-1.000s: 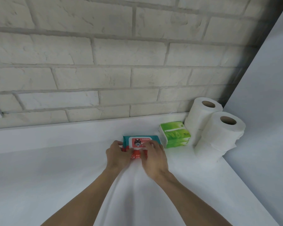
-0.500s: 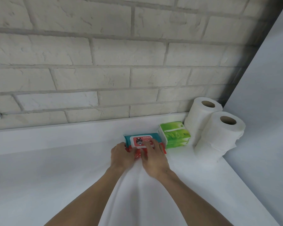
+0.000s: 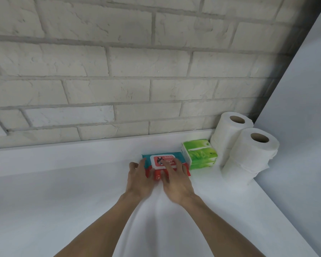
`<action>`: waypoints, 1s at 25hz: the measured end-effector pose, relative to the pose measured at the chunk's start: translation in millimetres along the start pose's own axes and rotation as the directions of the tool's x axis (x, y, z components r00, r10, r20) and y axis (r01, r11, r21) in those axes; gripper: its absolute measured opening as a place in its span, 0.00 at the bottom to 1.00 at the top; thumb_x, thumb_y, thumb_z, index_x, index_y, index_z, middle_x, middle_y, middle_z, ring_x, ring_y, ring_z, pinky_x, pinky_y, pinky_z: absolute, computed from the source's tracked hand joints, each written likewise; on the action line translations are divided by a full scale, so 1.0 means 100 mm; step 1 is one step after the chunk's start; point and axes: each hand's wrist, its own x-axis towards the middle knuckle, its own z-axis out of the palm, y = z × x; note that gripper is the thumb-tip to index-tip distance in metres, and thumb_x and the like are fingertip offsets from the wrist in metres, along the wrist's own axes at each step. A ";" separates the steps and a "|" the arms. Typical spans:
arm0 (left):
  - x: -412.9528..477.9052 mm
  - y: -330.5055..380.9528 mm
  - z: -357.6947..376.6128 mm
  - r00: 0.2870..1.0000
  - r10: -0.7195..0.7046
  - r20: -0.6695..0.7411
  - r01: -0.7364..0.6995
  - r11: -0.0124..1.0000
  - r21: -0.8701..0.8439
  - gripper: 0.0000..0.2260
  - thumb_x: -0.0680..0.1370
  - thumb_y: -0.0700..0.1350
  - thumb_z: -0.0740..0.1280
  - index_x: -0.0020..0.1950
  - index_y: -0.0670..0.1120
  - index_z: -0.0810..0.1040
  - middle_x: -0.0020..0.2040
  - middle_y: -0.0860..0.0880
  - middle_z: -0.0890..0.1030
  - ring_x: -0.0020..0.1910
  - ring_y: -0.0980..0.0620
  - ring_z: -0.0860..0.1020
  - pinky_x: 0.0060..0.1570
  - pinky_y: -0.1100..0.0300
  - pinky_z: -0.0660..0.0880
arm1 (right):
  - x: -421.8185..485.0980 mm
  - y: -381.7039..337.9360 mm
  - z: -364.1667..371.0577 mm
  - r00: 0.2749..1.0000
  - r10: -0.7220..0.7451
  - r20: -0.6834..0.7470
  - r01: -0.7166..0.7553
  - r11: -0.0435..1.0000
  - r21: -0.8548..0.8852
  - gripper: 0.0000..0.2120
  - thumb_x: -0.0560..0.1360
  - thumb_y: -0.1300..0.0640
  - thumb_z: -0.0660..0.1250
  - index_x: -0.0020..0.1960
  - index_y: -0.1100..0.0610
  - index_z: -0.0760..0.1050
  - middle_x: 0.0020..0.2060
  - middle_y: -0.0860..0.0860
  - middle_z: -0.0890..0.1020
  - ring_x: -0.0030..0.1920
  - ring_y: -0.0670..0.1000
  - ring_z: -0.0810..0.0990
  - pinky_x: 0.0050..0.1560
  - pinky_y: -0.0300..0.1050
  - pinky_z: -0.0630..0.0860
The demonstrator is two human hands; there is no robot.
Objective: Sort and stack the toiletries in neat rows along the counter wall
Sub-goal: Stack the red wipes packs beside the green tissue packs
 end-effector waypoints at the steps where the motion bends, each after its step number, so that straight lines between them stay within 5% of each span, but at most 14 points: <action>1: 0.00 -0.02 0.01 1.000 -0.005 0.016 0.004 0.999 0.034 0.10 0.80 0.50 0.61 0.61 0.51 0.71 0.56 0.48 0.69 0.49 0.56 0.68 0.50 0.63 0.70 | 0.00 0.00 0.01 1.000 0.000 0.002 0.000 1.000 -0.011 0.21 0.82 0.46 0.54 0.75 0.43 0.62 0.75 0.53 0.58 0.73 0.58 0.59 0.75 0.51 0.56; 10: 0.01 -0.09 -0.07 0.994 -0.031 0.100 0.012 0.983 0.184 0.11 0.80 0.51 0.54 0.59 0.54 0.71 0.53 0.50 0.71 0.57 0.47 0.67 0.57 0.53 0.71 | -0.02 -0.08 -0.02 0.998 0.027 0.055 -0.019 0.991 -0.134 0.24 0.81 0.42 0.52 0.76 0.43 0.58 0.76 0.55 0.57 0.75 0.61 0.58 0.77 0.57 0.53; 16: -0.30 -0.22 -0.32 0.996 0.012 0.086 -0.022 0.994 0.111 0.23 0.80 0.51 0.59 0.75 0.50 0.61 0.67 0.48 0.63 0.66 0.46 0.69 0.68 0.52 0.68 | -0.18 -0.35 -0.09 0.996 0.039 0.075 -0.026 0.987 -0.157 0.24 0.81 0.43 0.53 0.75 0.46 0.60 0.75 0.55 0.61 0.73 0.63 0.60 0.74 0.60 0.57; 20: -0.68 -0.35 -0.61 0.991 0.127 0.051 -0.134 0.976 0.170 0.23 0.80 0.51 0.60 0.74 0.51 0.63 0.69 0.50 0.64 0.67 0.48 0.68 0.67 0.54 0.69 | -0.45 -0.67 -0.08 0.996 -0.058 0.065 0.064 0.994 -0.086 0.20 0.80 0.46 0.57 0.69 0.49 0.68 0.68 0.52 0.71 0.68 0.58 0.68 0.69 0.54 0.65; 25: -1.17 -0.58 -1.11 0.967 0.255 0.001 -0.243 0.921 0.304 0.22 0.80 0.51 0.60 0.74 0.52 0.64 0.69 0.49 0.67 0.66 0.47 0.68 0.65 0.55 0.69 | -0.83 -1.13 -0.03 0.992 -0.087 0.088 0.078 0.992 0.096 0.19 0.80 0.47 0.58 0.69 0.49 0.70 0.67 0.52 0.72 0.68 0.55 0.68 0.72 0.50 0.63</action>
